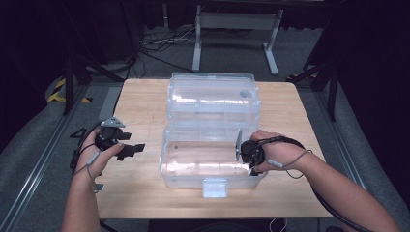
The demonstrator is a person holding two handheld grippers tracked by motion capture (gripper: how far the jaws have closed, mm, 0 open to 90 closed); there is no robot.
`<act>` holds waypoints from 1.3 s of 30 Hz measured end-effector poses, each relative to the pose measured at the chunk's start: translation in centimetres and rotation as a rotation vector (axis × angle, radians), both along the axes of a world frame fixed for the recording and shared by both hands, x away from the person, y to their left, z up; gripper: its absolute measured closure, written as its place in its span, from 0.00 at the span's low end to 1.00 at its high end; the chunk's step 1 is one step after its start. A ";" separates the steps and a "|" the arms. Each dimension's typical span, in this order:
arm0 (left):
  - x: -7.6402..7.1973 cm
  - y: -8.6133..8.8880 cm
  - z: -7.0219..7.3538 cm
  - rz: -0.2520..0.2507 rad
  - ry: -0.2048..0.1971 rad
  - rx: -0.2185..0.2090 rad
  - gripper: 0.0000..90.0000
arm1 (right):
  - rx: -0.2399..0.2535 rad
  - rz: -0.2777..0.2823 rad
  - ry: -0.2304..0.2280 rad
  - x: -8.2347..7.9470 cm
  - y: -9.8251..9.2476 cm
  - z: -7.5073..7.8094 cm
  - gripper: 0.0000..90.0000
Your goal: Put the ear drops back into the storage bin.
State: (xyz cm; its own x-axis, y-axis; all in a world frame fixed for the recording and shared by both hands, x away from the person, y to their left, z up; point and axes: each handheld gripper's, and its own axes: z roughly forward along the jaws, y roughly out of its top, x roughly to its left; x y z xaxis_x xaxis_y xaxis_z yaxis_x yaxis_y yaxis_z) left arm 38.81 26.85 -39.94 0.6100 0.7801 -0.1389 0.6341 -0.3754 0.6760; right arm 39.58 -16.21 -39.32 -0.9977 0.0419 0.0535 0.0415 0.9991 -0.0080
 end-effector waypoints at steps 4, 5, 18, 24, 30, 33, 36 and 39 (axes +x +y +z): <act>0.0 0.0 0.0 -0.002 0.001 -0.002 0.27 | -0.005 0.004 -0.011 -0.2 0.1 0.0 0.79; 0.0 0.0 0.0 -0.002 0.001 -0.002 0.27 | -0.008 0.008 -0.014 -0.3 0.1 0.0 0.79; 0.0 -0.1 0.0 -0.006 0.006 0.002 0.27 | 0.049 -0.002 -0.003 -0.7 -0.3 0.9 0.74; 0.2 -0.1 0.2 0.004 0.025 -0.001 0.27 | 0.081 -0.015 -0.022 -1.0 -0.5 2.5 0.73; 0.5 -0.1 0.6 0.010 0.026 -0.019 0.27 | 0.125 -0.026 -0.050 -1.3 -0.7 4.4 0.72; 0.6 -0.3 0.9 0.013 0.012 -0.036 0.26 | 0.151 -0.030 -0.055 -1.5 -0.6 5.0 0.72; 0.8 -0.7 1.1 0.019 -0.007 -0.060 0.25 | 0.199 -0.021 -0.046 -2.0 0.1 5.7 0.72; 0.9 -1.0 1.5 0.032 -0.022 -0.069 0.26 | 0.204 -0.002 -0.039 -2.6 0.7 5.7 0.71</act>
State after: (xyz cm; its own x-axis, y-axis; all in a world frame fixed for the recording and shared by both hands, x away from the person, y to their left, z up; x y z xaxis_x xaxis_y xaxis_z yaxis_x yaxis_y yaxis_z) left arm 39.70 25.87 -38.41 0.5888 0.7880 -0.1798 0.6293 -0.3074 0.7138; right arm 37.03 -15.55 -33.61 -0.9991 0.0362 0.0227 0.0399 0.9797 0.1963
